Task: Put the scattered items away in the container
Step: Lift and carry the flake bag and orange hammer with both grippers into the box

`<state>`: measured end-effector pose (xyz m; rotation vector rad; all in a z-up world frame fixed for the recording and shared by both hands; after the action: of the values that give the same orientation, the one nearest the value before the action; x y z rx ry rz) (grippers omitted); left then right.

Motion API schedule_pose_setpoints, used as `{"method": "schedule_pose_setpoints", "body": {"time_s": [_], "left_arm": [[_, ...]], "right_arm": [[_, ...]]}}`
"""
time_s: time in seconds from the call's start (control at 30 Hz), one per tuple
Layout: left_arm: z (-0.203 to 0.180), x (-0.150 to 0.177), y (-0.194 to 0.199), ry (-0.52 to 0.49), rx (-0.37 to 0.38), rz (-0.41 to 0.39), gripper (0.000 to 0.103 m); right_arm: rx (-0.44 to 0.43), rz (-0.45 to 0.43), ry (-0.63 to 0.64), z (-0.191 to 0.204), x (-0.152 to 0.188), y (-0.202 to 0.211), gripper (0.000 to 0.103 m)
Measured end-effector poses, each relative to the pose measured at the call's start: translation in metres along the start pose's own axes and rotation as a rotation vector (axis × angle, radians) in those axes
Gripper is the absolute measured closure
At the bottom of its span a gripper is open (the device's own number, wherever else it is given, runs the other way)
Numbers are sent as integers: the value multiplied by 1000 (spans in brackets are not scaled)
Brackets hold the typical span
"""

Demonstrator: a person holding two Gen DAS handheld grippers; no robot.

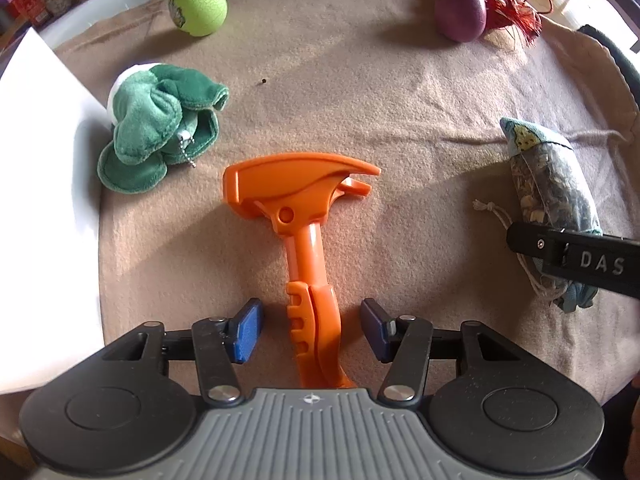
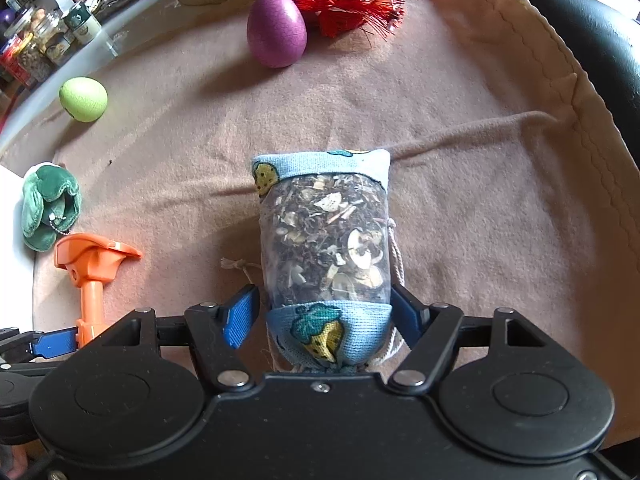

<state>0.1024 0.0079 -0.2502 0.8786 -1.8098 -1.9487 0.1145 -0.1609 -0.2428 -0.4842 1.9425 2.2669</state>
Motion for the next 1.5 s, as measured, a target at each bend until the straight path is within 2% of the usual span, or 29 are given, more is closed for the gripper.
{"method": "schedule_pose_setpoints", "body": {"time_s": [0.23,0.43,0.5,0.57,0.63,0.67,0.7,0.73,0.77,0.93,1.2,1.5], "left_arm": [[-1,0,0,8,-3,6,49],[0,0,0,12,-6,18,49],[1,1,0,17,-6,26,49],[2,0,-1,20,-4,31,49],[2,0,-1,22,-4,31,49],[1,1,0,21,-2,31,52],[1,0,1,17,4,29,64],[0,0,3,10,7,27,73],[0,1,4,3,4,27,77],[-3,4,6,-30,-6,36,77],[-7,2,22,-57,-20,5,77],[-17,4,45,-114,-33,-20,77]], "right_arm": [[48,-18,55,3,2,0,40],[53,-6,74,5,1,-2,36],[36,2,66,7,1,-3,29],[29,5,75,8,1,-4,29],[38,7,88,8,2,-3,34],[57,0,90,6,1,-2,47],[60,-11,86,4,1,1,53],[40,-17,66,2,0,3,54],[17,-20,36,0,0,5,55],[-9,-44,-5,-6,-1,19,56],[-56,-113,-9,-4,-12,59,56],[-83,-132,12,2,-16,79,56]]}}
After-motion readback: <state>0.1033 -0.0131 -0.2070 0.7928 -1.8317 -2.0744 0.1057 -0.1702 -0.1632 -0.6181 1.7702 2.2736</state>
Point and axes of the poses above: each gripper's, at about its wrist camera, not at the fingertips, and y roughly against the way its jaws point, z to its left, x to its underside, the point moved 10 cm from there along -y, roughly the way its jaws point, and after that the axes turned 3 degrees about y, right-handed, at the moved point
